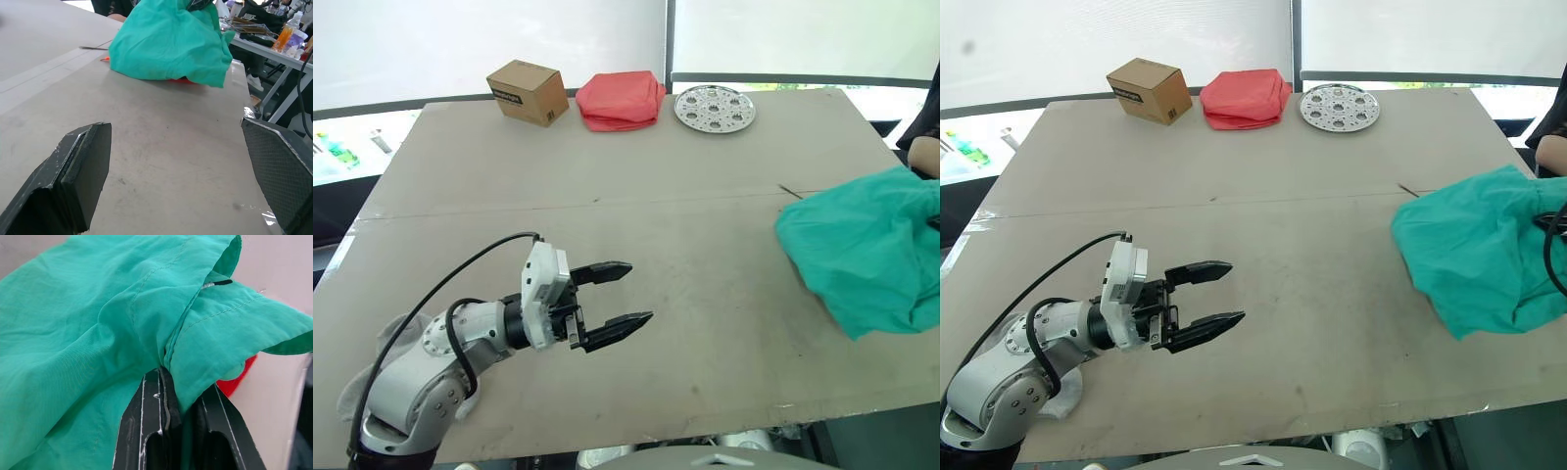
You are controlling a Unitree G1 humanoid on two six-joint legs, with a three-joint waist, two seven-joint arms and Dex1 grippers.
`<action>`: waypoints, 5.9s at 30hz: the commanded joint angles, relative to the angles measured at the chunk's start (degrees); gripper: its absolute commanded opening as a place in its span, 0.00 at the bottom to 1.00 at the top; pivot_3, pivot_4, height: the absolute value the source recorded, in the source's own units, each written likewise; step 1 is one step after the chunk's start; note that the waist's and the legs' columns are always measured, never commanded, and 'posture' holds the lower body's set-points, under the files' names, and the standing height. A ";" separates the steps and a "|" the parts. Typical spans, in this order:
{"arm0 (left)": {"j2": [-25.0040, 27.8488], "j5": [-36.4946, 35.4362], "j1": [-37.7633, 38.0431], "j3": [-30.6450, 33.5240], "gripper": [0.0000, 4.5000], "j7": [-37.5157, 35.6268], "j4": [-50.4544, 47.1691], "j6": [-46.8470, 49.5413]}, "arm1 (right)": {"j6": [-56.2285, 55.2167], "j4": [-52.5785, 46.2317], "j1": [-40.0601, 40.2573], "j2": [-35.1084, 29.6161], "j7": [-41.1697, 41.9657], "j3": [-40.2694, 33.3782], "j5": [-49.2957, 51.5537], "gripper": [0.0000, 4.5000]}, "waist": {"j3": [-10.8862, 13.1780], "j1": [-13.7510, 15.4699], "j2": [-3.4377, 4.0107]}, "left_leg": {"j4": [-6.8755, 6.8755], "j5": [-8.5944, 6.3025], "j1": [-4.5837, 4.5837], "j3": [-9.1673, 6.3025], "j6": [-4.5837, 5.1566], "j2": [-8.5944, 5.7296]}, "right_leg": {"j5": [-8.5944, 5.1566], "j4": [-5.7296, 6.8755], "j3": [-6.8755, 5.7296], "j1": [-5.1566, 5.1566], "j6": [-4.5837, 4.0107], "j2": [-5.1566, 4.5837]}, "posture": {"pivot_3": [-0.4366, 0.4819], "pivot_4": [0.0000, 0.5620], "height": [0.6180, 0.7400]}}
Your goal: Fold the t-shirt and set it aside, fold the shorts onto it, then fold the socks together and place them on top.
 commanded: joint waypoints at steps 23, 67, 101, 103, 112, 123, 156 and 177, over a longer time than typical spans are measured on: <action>0.36 -1.40 -0.44 0.97 1.00 -0.42 -0.53 -0.27 | -6.08 10.10 -11.02 -7.87 7.22 -11.28 6.23 0.01 | -0.05 -0.12 0.06 | 0.04 0.00 0.06 0.06 0.01 0.00 | 0.00 0.04 0.06 0.05 -0.01 0.01 | 0.48 0.27 1.00; -0.72 0.32 -1.53 -1.41 1.00 -0.92 1.38 -1.40 | -6.26 3.38 11.23 -3.02 8.42 -10.88 3.44 0.01 | -0.21 1.28 -0.01 | 0.18 0.00 0.09 0.10 0.02 0.02 | 0.02 0.08 0.08 0.16 0.00 0.05 | 0.48 0.27 1.00; -13.25 2.87 -16.02 -8.58 1.00 2.68 13.35 -2.26 | -7.32 -26.25 11.07 20.57 -14.20 -34.52 2.81 0.83 | -0.28 0.46 -0.03 | 0.31 -0.01 0.14 0.19 0.03 0.03 | 0.08 0.16 0.19 0.26 0.12 0.31 | 0.48 0.27 1.00; -16.76 4.90 -17.77 -7.87 1.00 7.58 15.69 -3.14 | -1.94 -33.49 3.55 29.18 -21.25 -29.39 10.79 0.83 | -0.29 -0.37 -0.26 | 0.32 -0.01 0.15 0.16 0.03 0.08 | 0.09 0.20 0.26 0.44 0.13 0.38 | 0.48 0.27 1.00; -21.68 12.63 -18.82 -6.03 1.00 23.14 14.51 -2.43 | -6.84 -44.01 0.18 52.02 -26.52 5.92 13.82 0.99 | -0.26 0.20 -0.39 | 0.24 0.16 0.47 -0.01 -0.26 -0.02 | 0.24 0.14 0.47 0.54 -0.15 0.33 | 0.48 0.27 1.00; -11.12 9.79 14.92 16.52 1.00 18.45 -2.85 -3.77 | -20.63 -34.28 1.09 41.35 0.12 21.76 12.48 0.99 | -0.21 -1.64 -0.45 | 0.00 -0.10 1.02 0.01 0.11 -0.02 | 0.01 0.10 0.68 0.67 0.11 0.03 | 0.48 0.27 1.00; -6.48 23.23 43.96 34.77 1.00 -1.64 13.95 -21.10 | -31.29 -25.31 -3.79 46.70 4.01 32.81 5.19 0.99 | -0.16 0.04 -0.60 | 0.06 -0.24 0.09 -0.18 -0.05 0.11 | -0.08 0.09 -0.04 -0.14 0.02 -0.06 | 0.48 0.27 1.00; 5.36 19.65 24.99 20.81 0.00 -9.37 25.79 -5.57 | -28.77 -29.05 -1.49 43.81 -0.86 31.66 5.17 1.00 | -1.07 0.82 0.96 | 0.10 -0.22 0.18 -0.16 -0.01 -0.04 | -0.07 0.17 -0.21 -0.01 0.05 -0.04 | 0.48 0.27 1.00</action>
